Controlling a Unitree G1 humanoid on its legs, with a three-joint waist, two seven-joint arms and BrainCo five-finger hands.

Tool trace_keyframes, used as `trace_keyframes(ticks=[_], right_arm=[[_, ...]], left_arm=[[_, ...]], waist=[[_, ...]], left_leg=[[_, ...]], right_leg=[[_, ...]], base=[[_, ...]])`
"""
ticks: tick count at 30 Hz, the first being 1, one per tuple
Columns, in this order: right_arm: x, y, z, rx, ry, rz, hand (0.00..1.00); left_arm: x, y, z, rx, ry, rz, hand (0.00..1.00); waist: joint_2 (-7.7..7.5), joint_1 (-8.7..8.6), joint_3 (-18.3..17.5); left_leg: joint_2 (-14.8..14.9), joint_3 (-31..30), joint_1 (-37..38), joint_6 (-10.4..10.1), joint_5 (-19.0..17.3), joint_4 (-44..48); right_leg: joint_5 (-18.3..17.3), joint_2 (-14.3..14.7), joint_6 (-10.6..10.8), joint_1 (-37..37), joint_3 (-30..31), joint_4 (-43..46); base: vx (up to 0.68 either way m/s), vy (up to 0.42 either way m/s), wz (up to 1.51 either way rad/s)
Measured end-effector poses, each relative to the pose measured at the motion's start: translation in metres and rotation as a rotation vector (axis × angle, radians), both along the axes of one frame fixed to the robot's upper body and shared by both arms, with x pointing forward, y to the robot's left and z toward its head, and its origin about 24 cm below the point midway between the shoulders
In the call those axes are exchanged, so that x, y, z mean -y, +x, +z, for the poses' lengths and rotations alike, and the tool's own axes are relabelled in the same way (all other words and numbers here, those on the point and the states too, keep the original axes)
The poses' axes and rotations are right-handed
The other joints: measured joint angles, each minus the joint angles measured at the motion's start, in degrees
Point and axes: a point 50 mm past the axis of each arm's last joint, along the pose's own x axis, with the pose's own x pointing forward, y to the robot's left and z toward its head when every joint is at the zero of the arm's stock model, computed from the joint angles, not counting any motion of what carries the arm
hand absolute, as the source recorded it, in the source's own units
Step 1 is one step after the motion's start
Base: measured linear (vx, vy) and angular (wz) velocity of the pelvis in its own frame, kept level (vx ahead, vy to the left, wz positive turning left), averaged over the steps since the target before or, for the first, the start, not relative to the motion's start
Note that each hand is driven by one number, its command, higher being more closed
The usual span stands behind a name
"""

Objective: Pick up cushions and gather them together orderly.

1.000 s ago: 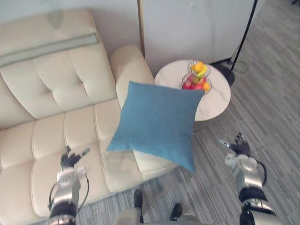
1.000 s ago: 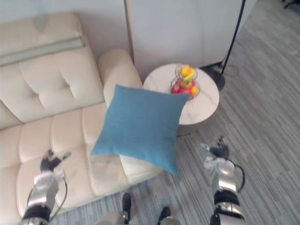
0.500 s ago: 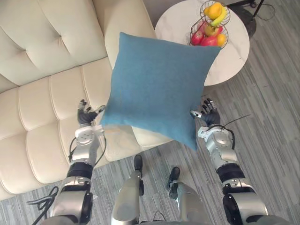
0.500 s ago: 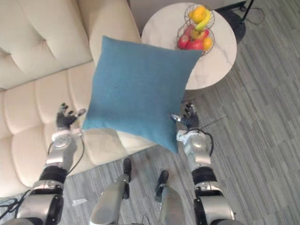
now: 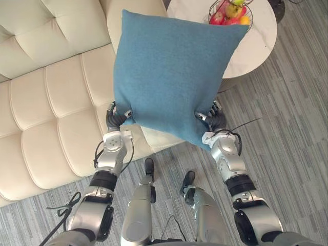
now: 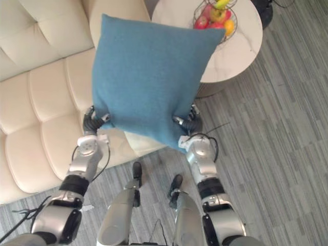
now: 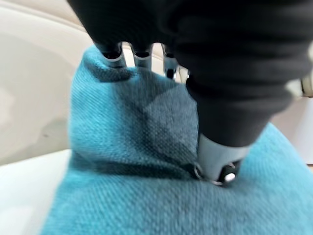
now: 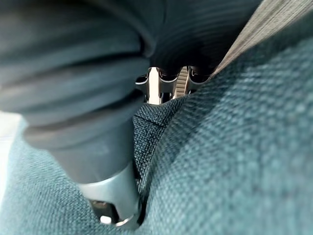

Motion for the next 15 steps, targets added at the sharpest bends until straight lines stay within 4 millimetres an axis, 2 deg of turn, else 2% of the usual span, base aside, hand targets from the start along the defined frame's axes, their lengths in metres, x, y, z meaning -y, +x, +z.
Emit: trace_keyframes(ticks=[8, 11, 13, 15], right_arm=[[-0.005, 0.0, 0.002, 0.006, -0.013, 0.018, 1.0], [-0.005, -0.012, -0.006, 0.005, -0.003, 0.025, 1.0], [-0.002, -0.018, -0.013, -0.009, 0.002, 0.02, 1.0], [0.003, -0.03, -0.03, -0.052, 0.007, 0.008, 1.0]], left_arm=[[0.006, 0.001, 0.029, 0.125, -0.039, -0.001, 1.0], [0.013, -0.008, 0.039, 0.2, -0.054, -0.033, 1.0], [0.018, -0.015, 0.039, 0.22, -0.056, -0.054, 1.0], [0.023, -0.031, 0.026, 0.214, -0.08, -0.078, 1.0]], waist=[[0.0, 0.05, 0.0], [0.05, 0.11, -0.1], [0.12, 0.04, -0.2], [0.35, -0.04, -0.4]], left_leg=[[0.3, 0.9, 1.7, -0.5, 0.3, -0.1], [0.3, 1.6, 5.1, -0.6, 0.4, -1.0], [0.1, 1.5, 6.9, -1.1, 0.7, -2.6], [-0.2, 1.3, 9.3, -1.6, 1.4, -5.3]], right_leg=[[1.2, 0.2, 0.4, 1.8, -0.2, -0.8], [1.7, 0.4, 0.6, 5.2, 0.0, -2.5], [1.7, 0.5, 0.6, 6.5, 0.1, -3.4], [1.6, 0.7, 0.6, 8.2, 0.1, -4.4]], base=[[0.03, 0.006, -0.03], [0.02, 0.023, -0.09], [0.01, 0.013, -0.03], [0.0, 0.0, 0.0]])
